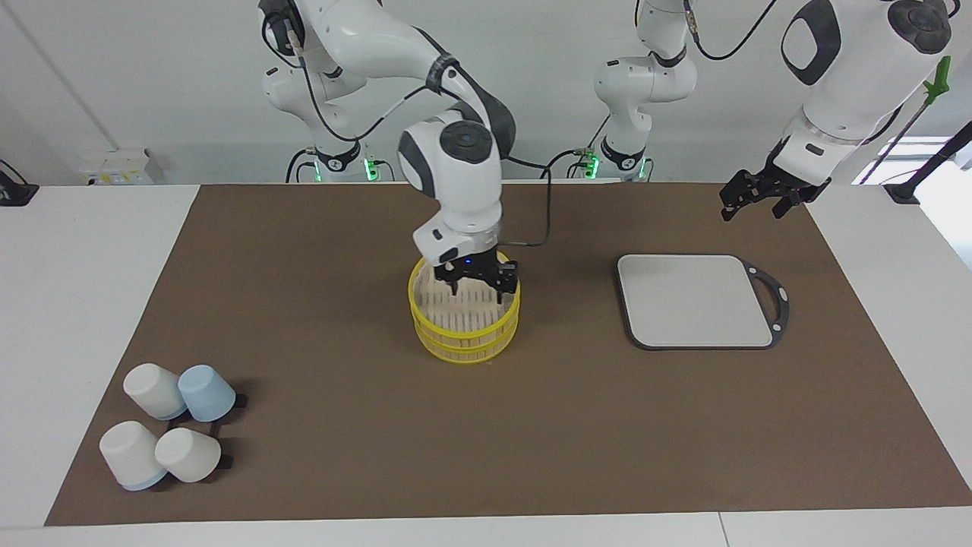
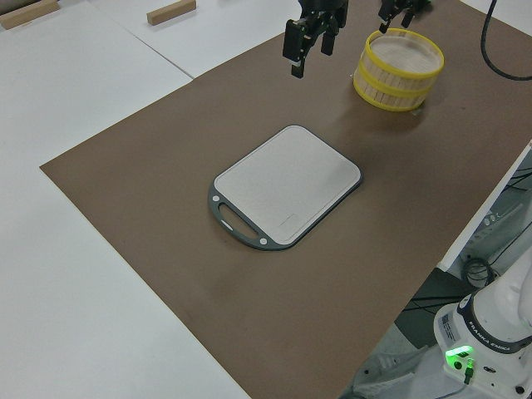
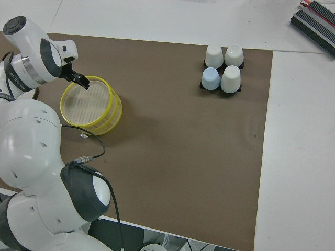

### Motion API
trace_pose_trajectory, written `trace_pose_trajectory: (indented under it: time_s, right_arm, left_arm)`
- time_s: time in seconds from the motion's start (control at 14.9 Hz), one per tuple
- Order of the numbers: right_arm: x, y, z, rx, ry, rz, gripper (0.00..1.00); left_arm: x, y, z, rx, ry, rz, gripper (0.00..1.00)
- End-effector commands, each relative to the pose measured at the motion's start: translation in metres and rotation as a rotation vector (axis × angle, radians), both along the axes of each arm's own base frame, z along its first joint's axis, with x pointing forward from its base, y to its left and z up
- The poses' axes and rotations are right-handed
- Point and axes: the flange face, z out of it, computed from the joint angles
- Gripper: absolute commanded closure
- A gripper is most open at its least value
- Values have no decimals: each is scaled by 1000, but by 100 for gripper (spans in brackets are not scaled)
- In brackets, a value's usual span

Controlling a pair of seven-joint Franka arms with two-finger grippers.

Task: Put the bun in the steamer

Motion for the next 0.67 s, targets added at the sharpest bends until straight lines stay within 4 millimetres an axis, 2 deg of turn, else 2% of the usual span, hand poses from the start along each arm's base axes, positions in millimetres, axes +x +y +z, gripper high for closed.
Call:
trace_pose_trajectory:
  time_s: [0.0, 0.13, 0.34, 0.4, 0.47, 0.6]
  right_arm:
    - [-1, -94, 48, -12, 22, 166, 0]
    - [4, -167, 75, -15, 1, 237, 0]
    - [-7, -238, 99, -19, 28, 298, 0]
    - [-15, -258, 106, -15, 50, 292, 0]
    - [-24, -268, 111, -10, 74, 280, 0]
    - [-37, -277, 114, -6, 89, 261, 0]
  left_arm:
    - [-2, 2, -1, 14, -15, -16, 0]
    - [-2, 2, -3, 14, -13, -16, 0]
    - [-2, 2, -3, 14, -13, -16, 0]
    - [-2, 2, -3, 14, -15, -16, 0]
    - [-2, 2, -3, 14, -13, -17, 0]
    - [-2, 2, -3, 14, -15, -17, 0]
